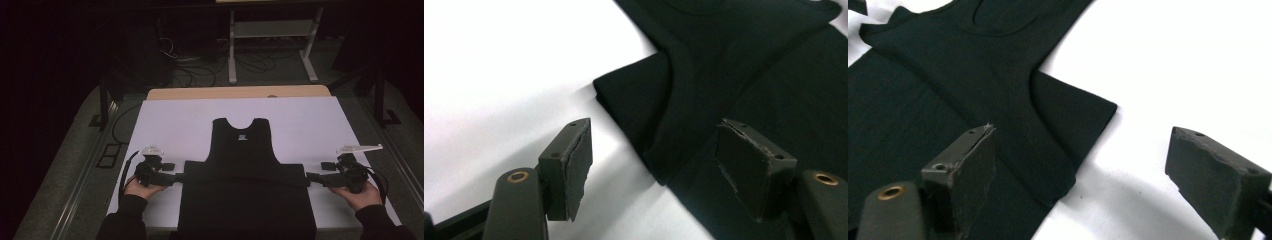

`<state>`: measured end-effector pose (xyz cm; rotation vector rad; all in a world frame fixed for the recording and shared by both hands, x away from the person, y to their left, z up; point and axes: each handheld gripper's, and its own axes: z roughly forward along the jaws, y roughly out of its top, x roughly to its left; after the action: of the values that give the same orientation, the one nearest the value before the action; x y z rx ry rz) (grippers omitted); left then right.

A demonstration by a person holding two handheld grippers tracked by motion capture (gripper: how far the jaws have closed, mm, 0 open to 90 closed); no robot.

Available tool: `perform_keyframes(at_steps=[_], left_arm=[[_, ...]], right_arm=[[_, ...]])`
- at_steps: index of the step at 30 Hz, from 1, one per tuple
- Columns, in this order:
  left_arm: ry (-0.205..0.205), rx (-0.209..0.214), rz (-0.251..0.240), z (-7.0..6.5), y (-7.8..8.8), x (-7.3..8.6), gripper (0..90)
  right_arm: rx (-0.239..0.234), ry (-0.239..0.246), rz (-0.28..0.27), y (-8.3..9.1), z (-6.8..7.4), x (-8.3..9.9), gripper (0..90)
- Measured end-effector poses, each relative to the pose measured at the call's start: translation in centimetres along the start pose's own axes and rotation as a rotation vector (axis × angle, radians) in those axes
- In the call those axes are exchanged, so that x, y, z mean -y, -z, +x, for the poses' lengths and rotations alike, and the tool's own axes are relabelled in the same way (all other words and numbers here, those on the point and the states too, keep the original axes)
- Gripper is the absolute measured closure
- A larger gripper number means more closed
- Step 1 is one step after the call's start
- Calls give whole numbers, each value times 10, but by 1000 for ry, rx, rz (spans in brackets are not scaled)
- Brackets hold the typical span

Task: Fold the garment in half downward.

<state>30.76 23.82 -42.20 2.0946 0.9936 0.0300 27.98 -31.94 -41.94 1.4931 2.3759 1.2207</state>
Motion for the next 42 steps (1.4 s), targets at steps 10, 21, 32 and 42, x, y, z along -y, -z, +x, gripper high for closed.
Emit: perform_keyframes(at_steps=[10, 21, 32, 42], left_arm=[[-37, -1, -1, 1, 0, -9, 94], [-41, -11, -14, 1, 1, -21, 0], [-66, -18, -26, 2, 1, -33, 0], [-65, -19, -44, 7, 0, -51, 0]], right_arm=[[10, 37, -9, 2, 3, -9, 0], [11, 43, -44, 7, 1, -25, 0], [12, 70, -56, 10, -3, -44, 0], [8, 89, -54, 8, -3, -61, 0]])
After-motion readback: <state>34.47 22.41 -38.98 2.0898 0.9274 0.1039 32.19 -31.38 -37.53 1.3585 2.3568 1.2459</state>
